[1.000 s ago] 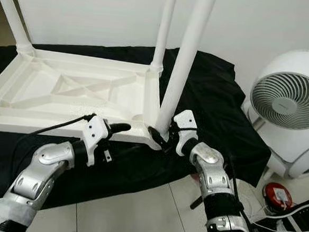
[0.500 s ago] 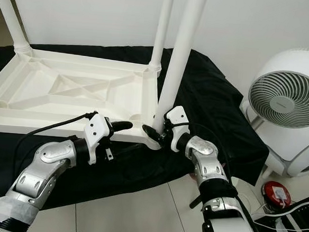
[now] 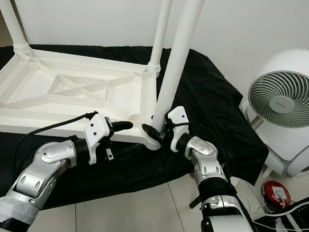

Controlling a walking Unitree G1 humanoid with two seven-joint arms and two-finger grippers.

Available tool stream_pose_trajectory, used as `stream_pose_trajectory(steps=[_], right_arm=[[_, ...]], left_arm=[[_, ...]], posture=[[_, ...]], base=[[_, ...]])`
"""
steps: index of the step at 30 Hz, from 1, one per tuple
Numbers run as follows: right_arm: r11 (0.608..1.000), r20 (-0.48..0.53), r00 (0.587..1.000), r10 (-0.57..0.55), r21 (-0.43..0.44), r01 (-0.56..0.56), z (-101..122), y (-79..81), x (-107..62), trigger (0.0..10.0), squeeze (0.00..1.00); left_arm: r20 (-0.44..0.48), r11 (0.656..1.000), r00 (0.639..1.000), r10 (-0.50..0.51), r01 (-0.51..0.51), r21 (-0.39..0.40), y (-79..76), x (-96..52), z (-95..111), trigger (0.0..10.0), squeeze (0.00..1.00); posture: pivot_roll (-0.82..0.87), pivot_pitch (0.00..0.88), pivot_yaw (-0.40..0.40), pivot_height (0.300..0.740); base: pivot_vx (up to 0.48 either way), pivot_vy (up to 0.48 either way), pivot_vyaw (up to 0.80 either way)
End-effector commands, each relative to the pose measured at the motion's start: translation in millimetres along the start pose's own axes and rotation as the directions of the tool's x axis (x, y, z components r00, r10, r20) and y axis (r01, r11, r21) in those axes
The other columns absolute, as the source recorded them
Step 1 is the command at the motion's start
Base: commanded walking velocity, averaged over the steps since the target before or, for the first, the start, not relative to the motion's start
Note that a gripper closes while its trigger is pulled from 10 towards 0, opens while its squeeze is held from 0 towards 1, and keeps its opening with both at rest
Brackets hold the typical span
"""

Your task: Building children table

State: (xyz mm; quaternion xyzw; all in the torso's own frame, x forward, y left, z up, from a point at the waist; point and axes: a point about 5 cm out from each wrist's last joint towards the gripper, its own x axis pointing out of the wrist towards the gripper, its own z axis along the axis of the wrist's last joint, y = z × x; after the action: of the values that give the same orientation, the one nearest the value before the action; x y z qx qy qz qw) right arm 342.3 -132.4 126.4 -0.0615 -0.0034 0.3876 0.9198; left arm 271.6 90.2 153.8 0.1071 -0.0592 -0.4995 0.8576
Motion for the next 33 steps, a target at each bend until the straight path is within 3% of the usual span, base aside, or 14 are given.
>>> stream_pose_trajectory(steps=[1, 8, 13, 25, 26, 30, 33], right_arm=[[0.997, -0.008, 0.997, -0.082, -0.001, 0.082, -1, -3.2, -3.7, 10.0, 0.00], [0.966, 0.016, 0.968, -0.252, 0.063, 0.251, -1, 8.9, -5.9, 10.0, 0.00], [0.909, 0.000, 0.913, -0.408, 0.090, 0.406, -9, 22.8, -7.4, 10.0, 0.00], [0.839, 0.008, 0.844, -0.536, 0.116, 0.532, -4, 40.4, -1.1, 10.0, 0.00], [0.836, 0.019, 0.842, -0.539, 0.132, 0.532, -1, 44.5, 0.3, 10.0, 1.00], [0.839, 0.037, 0.844, -0.535, 0.142, 0.525, 5, 46.3, -0.7, 10.0, 1.00], [0.852, 0.049, 0.855, -0.515, 0.136, 0.506, 7, 38.5, -5.3, 10.0, 1.00]], left_arm=[[-0.006, 0.999, 0.999, 0.048, -0.048, -0.007, 0.8, 0.3, -1, 10.0, 0.00], [-0.008, 0.999, 0.999, 0.041, -0.041, -0.011, -2.0, 1.0, -3, 10.0, 0.00], [-0.011, 0.999, 0.999, 0.036, -0.036, -0.014, -3.6, 0.3, -4, 10.0, 0.00], [-0.014, 0.999, 0.999, 0.049, -0.049, -0.012, -3.6, -1.8, -4, 10.0, 0.00], [-0.014, 0.999, 0.999, 0.052, -0.052, -0.013, -3.6, -2.3, -4, 10.0, 0.00], [-0.015, 0.998, 0.998, 0.054, -0.054, -0.014, -3.6, -2.5, -4, 10.0, 0.00], [-0.014, 0.999, 0.998, 0.053, -0.053, -0.012, -3.0, -1.8, -4, 10.0, 0.00]], posture=[[0.00, 0.000, -0.078, 0.740], [-0.01, 0.000, -0.080, 0.740], [-0.01, 0.000, -0.084, 0.740], [0.00, 0.000, -0.092, 0.740], [0.01, 0.000, -0.094, 0.740], [0.01, 0.000, -0.096, 0.740], [0.01, 0.000, -0.099, 0.740]], base=[[0.000, 0.000, 0.00], [0.000, 0.000, 0.00], [0.000, 0.000, 0.00], [0.000, 0.000, 0.00], [0.000, 0.000, 0.00], [0.000, 0.000, 0.00], [0.000, 0.000, 0.00]])
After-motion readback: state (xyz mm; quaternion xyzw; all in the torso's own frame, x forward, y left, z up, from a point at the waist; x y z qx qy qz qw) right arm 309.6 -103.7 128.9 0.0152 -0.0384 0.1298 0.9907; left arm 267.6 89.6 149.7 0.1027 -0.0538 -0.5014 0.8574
